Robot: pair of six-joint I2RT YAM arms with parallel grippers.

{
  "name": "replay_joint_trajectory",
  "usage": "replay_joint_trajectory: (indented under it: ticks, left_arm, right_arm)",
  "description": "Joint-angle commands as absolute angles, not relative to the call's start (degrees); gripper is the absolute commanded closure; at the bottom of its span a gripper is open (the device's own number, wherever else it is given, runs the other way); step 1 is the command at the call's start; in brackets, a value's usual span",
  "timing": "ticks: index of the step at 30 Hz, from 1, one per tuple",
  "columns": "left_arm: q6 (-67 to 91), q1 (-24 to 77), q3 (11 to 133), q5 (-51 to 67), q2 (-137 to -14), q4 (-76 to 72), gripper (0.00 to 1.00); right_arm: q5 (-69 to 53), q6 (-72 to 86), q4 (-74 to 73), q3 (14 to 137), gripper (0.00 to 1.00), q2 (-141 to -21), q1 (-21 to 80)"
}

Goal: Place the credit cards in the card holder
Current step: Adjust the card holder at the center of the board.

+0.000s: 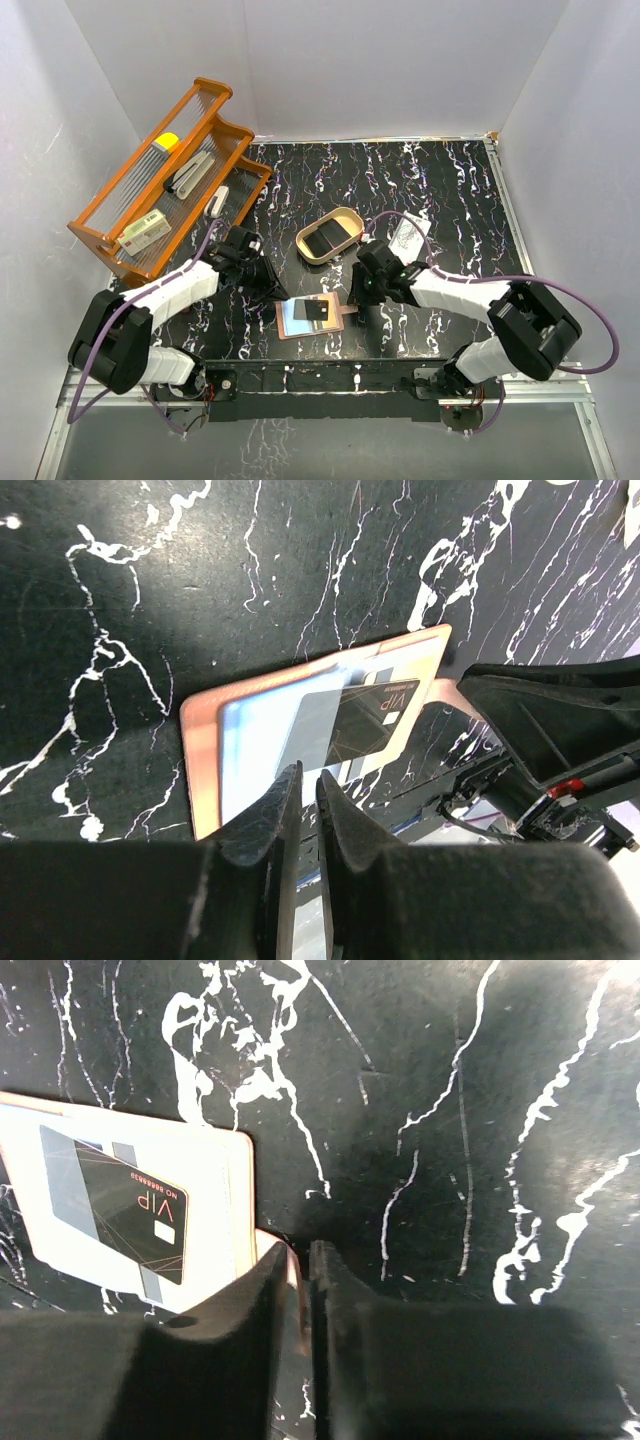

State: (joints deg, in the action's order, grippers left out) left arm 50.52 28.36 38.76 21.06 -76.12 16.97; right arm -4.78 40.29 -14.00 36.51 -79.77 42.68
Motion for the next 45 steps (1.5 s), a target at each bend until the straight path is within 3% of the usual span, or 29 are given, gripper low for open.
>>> replay_joint_trajectory:
  ticks: [1, 5, 9, 20, 32, 40, 45]
  left_arm:
    - [49.81, 28.13, 38.28, 26.75, -77.22, 13.37, 0.90]
    - [52.20, 28.21, 34.94, 31.38, -76.95, 6.58, 0.93]
    - [52.95, 28.37, 32.03, 32.90, -78.08, 1.35, 1.00]
    - [52.65, 28.52, 28.17, 32.17, -84.43, -5.29, 1.00]
    - [52.30, 28.56, 26.41, 29.05, -86.06, -2.56, 1.00]
    - [52.38, 28.52, 26.14, 28.66, -85.70, -2.16, 1.00]
    - [52.60, 28.53, 25.77, 28.16, -84.75, -1.76, 1.00]
  right_arm:
    - [-4.03, 33.92, -18.16, 42.49, 0.79, -79.60, 41.65]
    - [-3.51, 35.70, -21.34, 44.40, 0.64, -75.57, 41.63]
    - [-8.87, 38.20, -17.40, 42.93, 0.59, -73.67, 41.61]
    - [-17.04, 42.76, 1.33, 38.30, 0.55, -79.87, 41.69]
    - [-19.23, 43.94, 5.46, 36.75, 0.56, -86.75, 41.67]
    - [-21.78, 44.91, 8.86, 35.94, 0.59, -89.10, 41.67]
    - [-22.30, 45.52, 9.83, 35.45, 0.81, -89.20, 41.67]
